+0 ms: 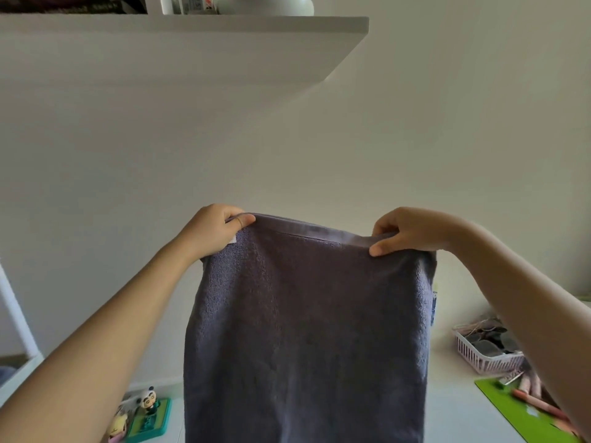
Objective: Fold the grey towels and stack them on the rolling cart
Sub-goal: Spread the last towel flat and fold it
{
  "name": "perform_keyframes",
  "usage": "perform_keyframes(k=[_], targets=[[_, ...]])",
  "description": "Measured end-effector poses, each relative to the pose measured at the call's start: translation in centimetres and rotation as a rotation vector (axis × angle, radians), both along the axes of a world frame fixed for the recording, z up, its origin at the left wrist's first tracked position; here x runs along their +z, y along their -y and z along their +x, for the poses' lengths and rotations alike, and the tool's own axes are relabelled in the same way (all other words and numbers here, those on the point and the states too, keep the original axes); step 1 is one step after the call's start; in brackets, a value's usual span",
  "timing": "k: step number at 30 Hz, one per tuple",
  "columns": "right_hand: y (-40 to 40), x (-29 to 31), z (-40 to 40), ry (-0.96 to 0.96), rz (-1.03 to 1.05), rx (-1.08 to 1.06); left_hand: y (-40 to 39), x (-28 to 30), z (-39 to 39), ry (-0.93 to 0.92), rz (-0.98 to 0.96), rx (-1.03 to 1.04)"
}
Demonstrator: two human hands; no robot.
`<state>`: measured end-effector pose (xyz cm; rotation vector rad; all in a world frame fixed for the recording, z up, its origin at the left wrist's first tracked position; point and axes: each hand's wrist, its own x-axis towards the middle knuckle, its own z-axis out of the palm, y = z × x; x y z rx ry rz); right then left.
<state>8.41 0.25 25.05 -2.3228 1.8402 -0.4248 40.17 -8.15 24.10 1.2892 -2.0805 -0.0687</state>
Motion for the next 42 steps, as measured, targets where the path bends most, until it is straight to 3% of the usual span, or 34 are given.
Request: perform_keyframes(k=[6,14,23,26,29,32,38,42], targets=[[0.5,-0.4,0.7,0.132,-0.191,0.05,0.8,0.0,1.3,0.0,0.008,-0.006],[0.2,0.1,1.8,0.08,-0.317,-0.012,-0.4,0.6,2.6,0.002,0.028,-0.032],[-0.4,1.1,2.2,0.194,-0.329,-0.034,-1.0,2.0,5.7,-0.146,0.389,-0.211],[0.7,0.9,2.1,0.175,-0.308,-0.012,-0.2,2.0,5.7,-0.075,0.46,-0.181],[3.8,-0.3,2.2,0.016,-0.263,-0.054,1.8,1.3,5.1,0.052,0.396,-0.106],[7.1,-2.2,2.2,0.003,-0.253,-0.135,4.3,-0.1,4.0,0.075,0.361,-0.049],[9.1,-2.1,2.4,0.268,-0.502,-0.282,6.6,-0.8,2.5,-0.236,0.104,0.091],[7.1,-0.1,2.5,0.305,-0.66,-0.236,4.6,1.6,3.0,-0.269,-0.036,0.049]])
